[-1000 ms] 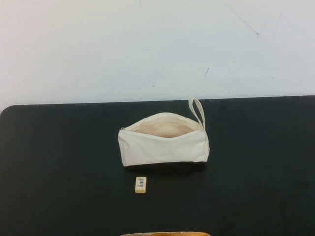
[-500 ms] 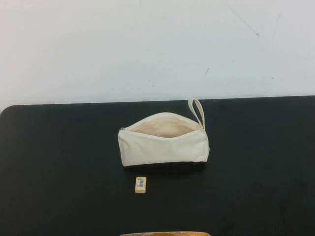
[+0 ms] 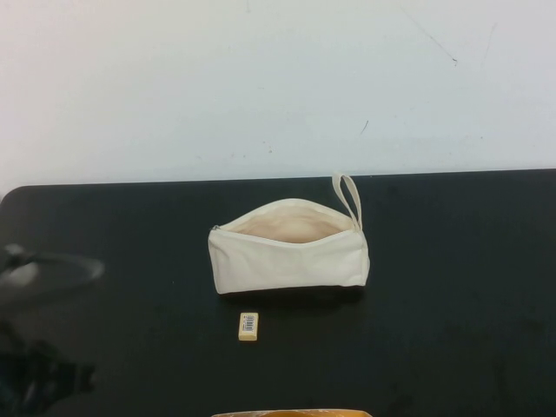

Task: Put eraser into pencil case
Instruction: Pick up the eraser from the table

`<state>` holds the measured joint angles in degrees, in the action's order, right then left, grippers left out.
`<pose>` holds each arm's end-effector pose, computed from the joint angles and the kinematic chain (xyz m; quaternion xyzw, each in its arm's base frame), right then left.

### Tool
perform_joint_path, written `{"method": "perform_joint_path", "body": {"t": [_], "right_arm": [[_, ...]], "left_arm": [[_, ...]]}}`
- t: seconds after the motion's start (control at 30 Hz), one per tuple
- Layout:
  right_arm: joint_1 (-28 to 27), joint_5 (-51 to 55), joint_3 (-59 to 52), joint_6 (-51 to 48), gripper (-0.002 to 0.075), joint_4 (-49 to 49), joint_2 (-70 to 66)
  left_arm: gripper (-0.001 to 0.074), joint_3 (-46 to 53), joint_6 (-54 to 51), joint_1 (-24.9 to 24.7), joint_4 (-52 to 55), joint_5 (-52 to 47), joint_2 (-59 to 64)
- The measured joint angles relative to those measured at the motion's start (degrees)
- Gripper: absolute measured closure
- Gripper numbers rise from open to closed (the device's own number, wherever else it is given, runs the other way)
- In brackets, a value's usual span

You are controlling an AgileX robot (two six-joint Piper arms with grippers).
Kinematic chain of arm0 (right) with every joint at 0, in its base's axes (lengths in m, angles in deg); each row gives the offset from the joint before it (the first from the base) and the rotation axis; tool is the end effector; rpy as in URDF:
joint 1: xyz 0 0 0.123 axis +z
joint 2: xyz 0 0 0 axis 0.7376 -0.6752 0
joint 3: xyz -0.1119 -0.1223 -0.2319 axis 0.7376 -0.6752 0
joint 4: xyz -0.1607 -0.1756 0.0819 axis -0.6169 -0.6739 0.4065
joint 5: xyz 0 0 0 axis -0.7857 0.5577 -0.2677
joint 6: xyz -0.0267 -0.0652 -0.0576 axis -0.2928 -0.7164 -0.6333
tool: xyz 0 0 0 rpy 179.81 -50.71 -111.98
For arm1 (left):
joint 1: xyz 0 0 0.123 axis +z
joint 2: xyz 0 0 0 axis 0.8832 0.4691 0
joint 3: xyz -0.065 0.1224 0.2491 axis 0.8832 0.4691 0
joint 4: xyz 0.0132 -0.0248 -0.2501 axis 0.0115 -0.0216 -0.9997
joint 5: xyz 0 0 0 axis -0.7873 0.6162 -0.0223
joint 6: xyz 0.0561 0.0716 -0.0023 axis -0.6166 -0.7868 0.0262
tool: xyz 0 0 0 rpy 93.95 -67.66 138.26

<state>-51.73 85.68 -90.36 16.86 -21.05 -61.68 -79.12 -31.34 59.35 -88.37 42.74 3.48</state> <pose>0.0532 -0.0061 0.1736 -0.0145 0.7965 -0.0700 0.6005 0.1722 -0.0331 0.2718 0.0158 0.9503 -0.1528 0.2706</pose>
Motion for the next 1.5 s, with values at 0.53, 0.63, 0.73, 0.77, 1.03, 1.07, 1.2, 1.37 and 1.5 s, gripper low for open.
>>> {"method": "perform_joint_path", "body": {"t": [0.53, 0.63, 0.73, 0.77, 1.03, 1.07, 1.2, 1.37, 1.5], "right_arm": [[0.00, 0.00, 0.00, 0.00, 0.0727, 0.00, 0.00], [0.00, 0.00, 0.00, 0.00, 0.0727, 0.00, 0.00], [0.00, 0.00, 0.00, 0.00, 0.0727, 0.00, 0.00], [0.00, 0.00, 0.00, 0.00, 0.0727, 0.00, 0.00], [0.00, 0.00, 0.00, 0.00, 0.0727, 0.00, 0.00], [0.00, 0.00, 0.00, 0.00, 0.0727, 0.00, 0.00], [0.00, 0.00, 0.00, 0.00, 0.0727, 0.00, 0.00], [0.00, 0.00, 0.00, 0.00, 0.0727, 0.00, 0.00], [0.00, 0.00, 0.00, 0.00, 0.0727, 0.00, 0.00]], "left_arm": [[0.0705, -19.96, 8.10, -21.52, 7.42, 2.92, 27.59], [0.0580, -23.91, 13.78, -25.71, 13.60, 2.43, 32.70], [0.0414, -27.54, 18.55, -28.45, 17.34, 1.50, 37.53], [0.0360, -28.64, 19.61, -28.83, 17.86, 1.22, 39.23], [0.0244, -34.11, 24.09, -29.09, 19.28, 2.03, 50.25], [0.0243, -34.69, 25.00, -29.12, 19.63, 2.50, 51.48], [0.0242, -37.12, 26.45, -29.12, 20.67, 3.22, 55.50], [0.0278, -38.41, 26.76, -29.12, 20.94, 3.47, 58.61], [0.0398, -38.54, 26.99, -29.12, 21.48, 4.25, 58.73]]}}
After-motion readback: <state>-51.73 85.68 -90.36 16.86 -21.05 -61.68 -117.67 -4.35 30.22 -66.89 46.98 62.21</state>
